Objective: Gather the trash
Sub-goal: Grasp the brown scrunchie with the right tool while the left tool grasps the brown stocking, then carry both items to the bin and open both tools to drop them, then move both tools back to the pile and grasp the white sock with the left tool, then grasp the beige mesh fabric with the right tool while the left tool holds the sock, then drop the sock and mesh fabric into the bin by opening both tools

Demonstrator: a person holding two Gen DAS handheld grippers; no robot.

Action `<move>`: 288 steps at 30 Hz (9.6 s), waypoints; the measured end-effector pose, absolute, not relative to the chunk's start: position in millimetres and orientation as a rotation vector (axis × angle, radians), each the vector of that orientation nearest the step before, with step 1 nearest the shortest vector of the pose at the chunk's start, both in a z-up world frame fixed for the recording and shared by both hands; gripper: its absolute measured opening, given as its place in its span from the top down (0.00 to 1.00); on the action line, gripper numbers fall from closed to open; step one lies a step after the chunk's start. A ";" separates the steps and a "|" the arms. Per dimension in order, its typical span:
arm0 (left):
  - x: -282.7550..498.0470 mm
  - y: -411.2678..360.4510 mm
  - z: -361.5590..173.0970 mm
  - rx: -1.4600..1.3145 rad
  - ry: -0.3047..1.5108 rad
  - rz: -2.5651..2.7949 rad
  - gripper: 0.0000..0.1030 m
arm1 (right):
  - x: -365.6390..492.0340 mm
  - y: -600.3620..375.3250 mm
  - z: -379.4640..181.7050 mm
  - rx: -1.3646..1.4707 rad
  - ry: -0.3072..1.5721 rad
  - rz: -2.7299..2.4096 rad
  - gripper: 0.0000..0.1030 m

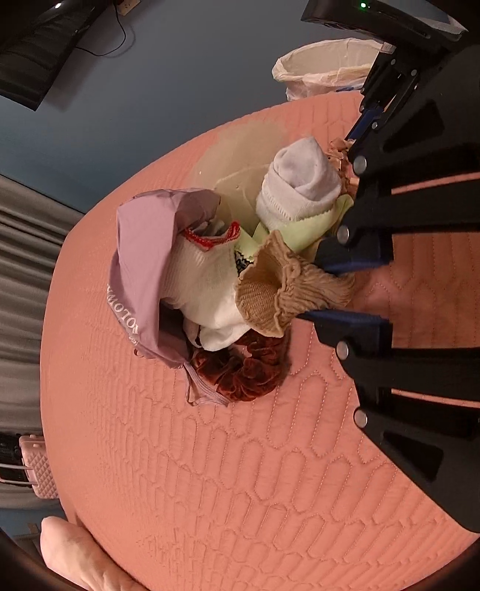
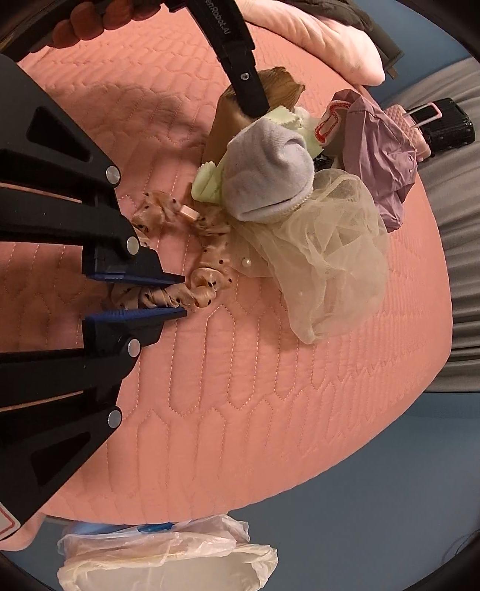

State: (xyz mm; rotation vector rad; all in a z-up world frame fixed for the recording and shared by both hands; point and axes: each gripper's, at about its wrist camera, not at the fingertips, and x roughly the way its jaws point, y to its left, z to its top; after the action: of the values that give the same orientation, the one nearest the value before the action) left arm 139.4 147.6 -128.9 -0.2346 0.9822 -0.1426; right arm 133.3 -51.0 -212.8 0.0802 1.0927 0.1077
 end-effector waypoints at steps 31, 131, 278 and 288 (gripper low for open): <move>80.5 33.5 46.0 -0.104 0.639 -0.453 0.93 | 31.9 -175.0 23.2 0.102 0.607 -0.019 0.91; 87.0 -15.1 -25.8 -0.151 0.834 -0.423 0.39 | 23.9 -215.3 -28.2 0.178 0.765 -0.103 0.53; 80.5 -142.2 34.5 0.026 0.739 -0.653 0.30 | 11.8 -308.8 90.0 0.319 0.559 -0.223 0.67; 81.8 -110.2 31.4 -0.023 0.750 -0.600 0.30 | 4.3 -272.5 84.9 0.293 0.566 -0.183 0.60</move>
State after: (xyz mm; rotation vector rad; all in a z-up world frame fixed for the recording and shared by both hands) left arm 81.8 -110.2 31.4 -0.0227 0.7497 -0.5997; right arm 4.3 -272.5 84.9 0.2926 0.5659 -0.1829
